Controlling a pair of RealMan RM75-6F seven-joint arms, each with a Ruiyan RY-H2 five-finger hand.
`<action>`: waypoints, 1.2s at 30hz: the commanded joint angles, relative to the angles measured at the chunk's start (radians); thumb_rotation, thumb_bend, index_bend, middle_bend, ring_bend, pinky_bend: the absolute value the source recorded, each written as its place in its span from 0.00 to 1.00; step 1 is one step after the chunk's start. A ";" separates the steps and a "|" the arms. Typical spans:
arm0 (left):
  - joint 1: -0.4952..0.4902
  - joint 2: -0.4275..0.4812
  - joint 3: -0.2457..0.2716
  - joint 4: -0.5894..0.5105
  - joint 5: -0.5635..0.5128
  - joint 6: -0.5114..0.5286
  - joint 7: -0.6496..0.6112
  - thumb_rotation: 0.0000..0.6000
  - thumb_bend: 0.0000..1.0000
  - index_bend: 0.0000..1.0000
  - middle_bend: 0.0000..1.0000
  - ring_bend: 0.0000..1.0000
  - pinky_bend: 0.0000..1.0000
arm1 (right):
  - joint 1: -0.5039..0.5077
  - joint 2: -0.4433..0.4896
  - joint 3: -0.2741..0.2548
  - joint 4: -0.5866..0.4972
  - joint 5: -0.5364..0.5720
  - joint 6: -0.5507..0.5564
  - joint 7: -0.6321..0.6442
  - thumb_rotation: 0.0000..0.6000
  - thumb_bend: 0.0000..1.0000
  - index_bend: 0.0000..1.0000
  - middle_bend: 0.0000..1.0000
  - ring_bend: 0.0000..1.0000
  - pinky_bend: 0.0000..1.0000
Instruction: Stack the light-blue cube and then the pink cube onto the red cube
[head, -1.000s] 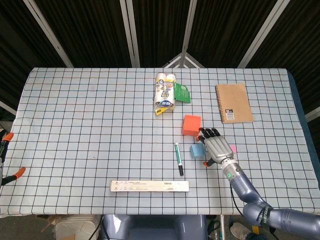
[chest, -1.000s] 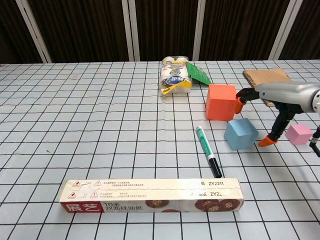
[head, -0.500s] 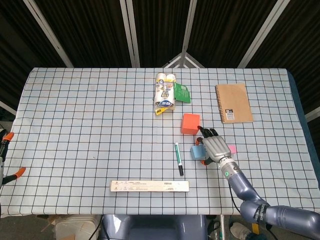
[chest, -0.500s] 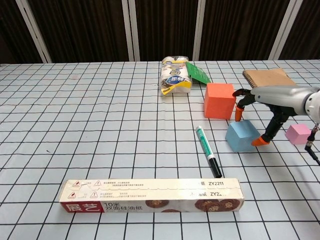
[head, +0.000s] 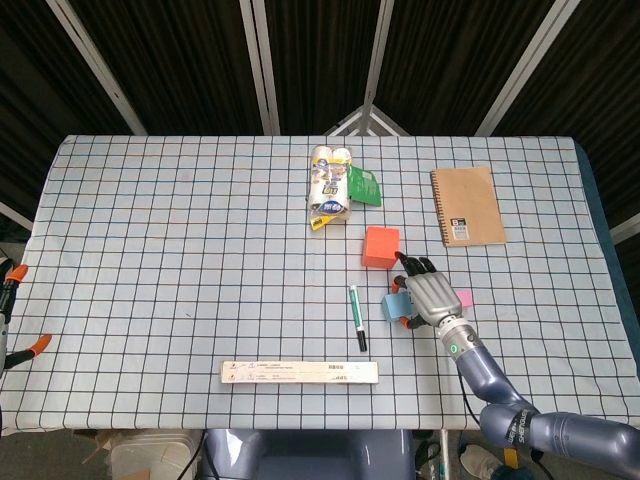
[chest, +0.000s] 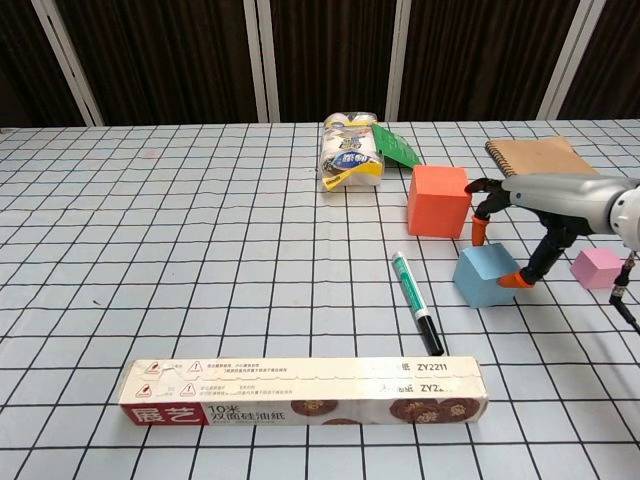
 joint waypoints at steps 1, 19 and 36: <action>0.000 0.001 0.000 0.000 -0.001 0.000 -0.001 1.00 0.16 0.04 0.00 0.00 0.00 | -0.005 0.014 -0.005 -0.018 -0.010 0.014 -0.001 1.00 0.32 0.41 0.00 0.00 0.00; 0.005 0.013 -0.001 0.002 -0.004 0.000 -0.037 1.00 0.16 0.04 0.00 0.00 0.00 | 0.119 0.161 0.105 -0.183 0.268 0.110 -0.233 1.00 0.32 0.42 0.00 0.00 0.00; -0.014 0.016 -0.021 0.017 -0.048 -0.043 -0.056 1.00 0.16 0.04 0.00 0.00 0.00 | 0.472 0.047 0.225 -0.036 0.842 0.179 -0.542 1.00 0.33 0.44 0.00 0.00 0.00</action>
